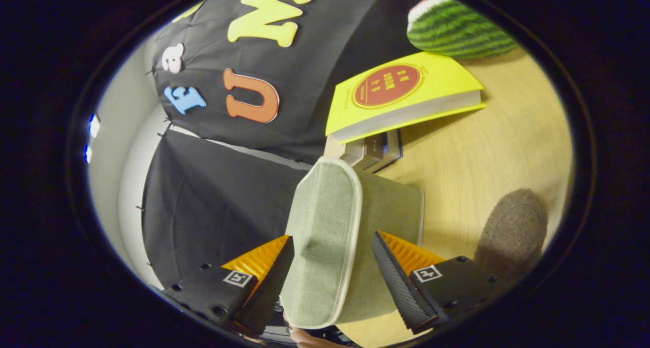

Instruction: Open the storage box then place both shoes into the box .Put the left shoe in first, then the right shoe, with the right side of both shoes facing outward in a uniform manner.

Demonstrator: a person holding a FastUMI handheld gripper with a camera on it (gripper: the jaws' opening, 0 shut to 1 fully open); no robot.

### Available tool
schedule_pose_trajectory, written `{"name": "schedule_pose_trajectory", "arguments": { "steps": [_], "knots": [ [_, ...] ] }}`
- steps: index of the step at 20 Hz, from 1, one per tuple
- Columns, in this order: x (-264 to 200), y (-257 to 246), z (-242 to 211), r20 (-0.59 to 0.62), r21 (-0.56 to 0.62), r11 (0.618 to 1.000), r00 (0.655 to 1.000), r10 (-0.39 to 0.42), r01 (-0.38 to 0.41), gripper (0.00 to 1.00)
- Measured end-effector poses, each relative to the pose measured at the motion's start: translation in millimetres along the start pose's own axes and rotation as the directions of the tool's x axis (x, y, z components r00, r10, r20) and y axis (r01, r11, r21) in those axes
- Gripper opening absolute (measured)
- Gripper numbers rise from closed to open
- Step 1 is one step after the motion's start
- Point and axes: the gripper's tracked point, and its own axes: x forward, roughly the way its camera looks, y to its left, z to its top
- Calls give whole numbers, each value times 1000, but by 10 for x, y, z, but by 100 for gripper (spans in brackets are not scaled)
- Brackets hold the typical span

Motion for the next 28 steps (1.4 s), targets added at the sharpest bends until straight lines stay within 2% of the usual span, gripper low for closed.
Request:
{"name": "schedule_pose_trajectory", "arguments": {
  "steps": [3,8,13,14,17,23,28],
  "knots": [
    [9,131,-8,-26,-21,998,998,63,-63,94],
    [-13,58,-83,-74,-31,998,996,49,-52,86],
    [-59,16,-120,-102,-45,999,995,22,-26,65],
    [-74,23,-111,-96,-58,998,995,13,-19,64],
    [-115,11,-93,-84,-92,996,996,-29,21,49],
    [-224,158,-55,-49,-110,994,998,-26,21,22],
    [-305,394,-71,-27,-167,984,997,-73,67,10]
  ]
}}
